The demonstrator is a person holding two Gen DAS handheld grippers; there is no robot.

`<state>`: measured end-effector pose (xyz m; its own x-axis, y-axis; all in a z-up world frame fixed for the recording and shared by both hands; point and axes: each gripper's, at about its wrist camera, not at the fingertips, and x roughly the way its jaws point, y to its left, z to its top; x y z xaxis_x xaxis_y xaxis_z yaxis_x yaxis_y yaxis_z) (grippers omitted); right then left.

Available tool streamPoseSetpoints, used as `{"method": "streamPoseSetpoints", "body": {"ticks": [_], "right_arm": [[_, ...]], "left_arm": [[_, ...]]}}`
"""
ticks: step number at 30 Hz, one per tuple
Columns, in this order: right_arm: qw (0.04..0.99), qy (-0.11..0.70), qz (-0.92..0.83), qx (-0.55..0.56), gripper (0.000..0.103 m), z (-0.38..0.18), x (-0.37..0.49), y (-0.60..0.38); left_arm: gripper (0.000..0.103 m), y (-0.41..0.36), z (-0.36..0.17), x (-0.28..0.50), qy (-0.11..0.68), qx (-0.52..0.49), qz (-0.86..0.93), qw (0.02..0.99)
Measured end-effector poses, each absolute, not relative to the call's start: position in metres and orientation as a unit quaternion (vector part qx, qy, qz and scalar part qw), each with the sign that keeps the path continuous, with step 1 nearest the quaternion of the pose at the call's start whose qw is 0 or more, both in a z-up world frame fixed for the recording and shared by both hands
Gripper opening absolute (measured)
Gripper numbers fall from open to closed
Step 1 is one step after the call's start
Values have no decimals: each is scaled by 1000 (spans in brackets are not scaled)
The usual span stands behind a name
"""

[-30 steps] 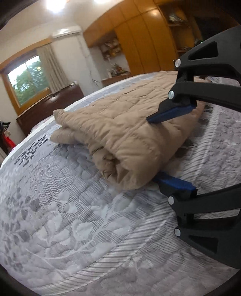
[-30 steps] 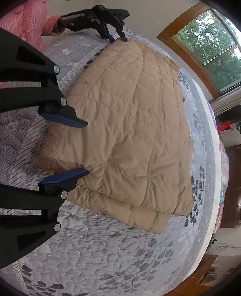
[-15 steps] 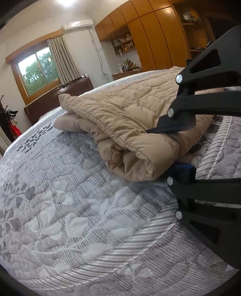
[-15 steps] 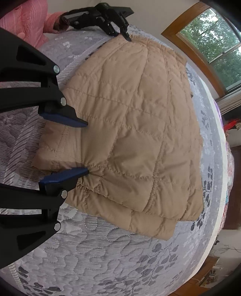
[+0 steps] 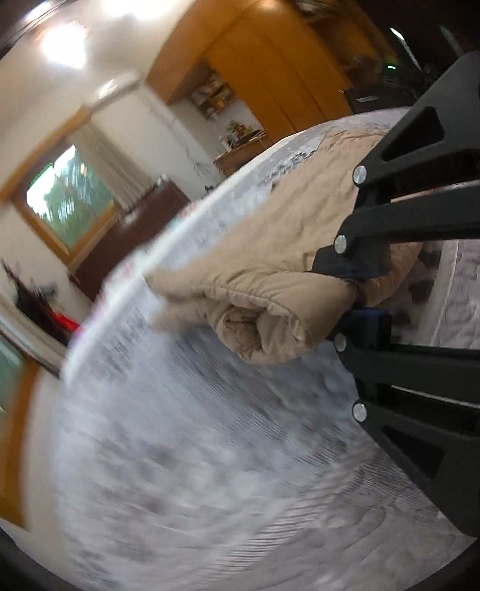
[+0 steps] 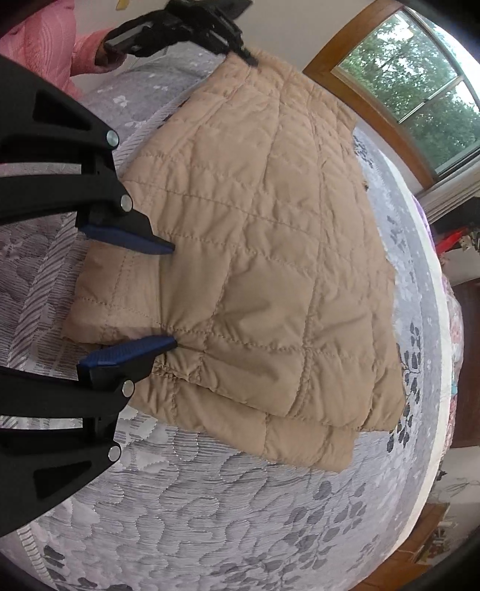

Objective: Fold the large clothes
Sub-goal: 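Grasp the coat side with the left tool and fold it across the bundle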

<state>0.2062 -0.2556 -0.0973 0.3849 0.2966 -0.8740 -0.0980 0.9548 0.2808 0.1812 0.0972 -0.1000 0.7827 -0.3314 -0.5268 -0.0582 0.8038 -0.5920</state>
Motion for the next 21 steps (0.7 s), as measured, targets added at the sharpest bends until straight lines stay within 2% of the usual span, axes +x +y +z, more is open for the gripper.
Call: {"method": "streamPoseSetpoints", "body": {"ticks": [5, 11, 21], "right_arm": [[825, 547, 113, 89, 46, -94, 208, -254], [820, 554, 106, 94, 47, -93, 210, -253], [818, 556, 103, 105, 47, -93, 210, -255]], "left_arm": [[9, 44, -50, 176, 276, -201, -127, 931], [9, -13, -26, 175, 264, -117, -203, 936], [9, -95, -48, 181, 305, -16, -316, 898]]}}
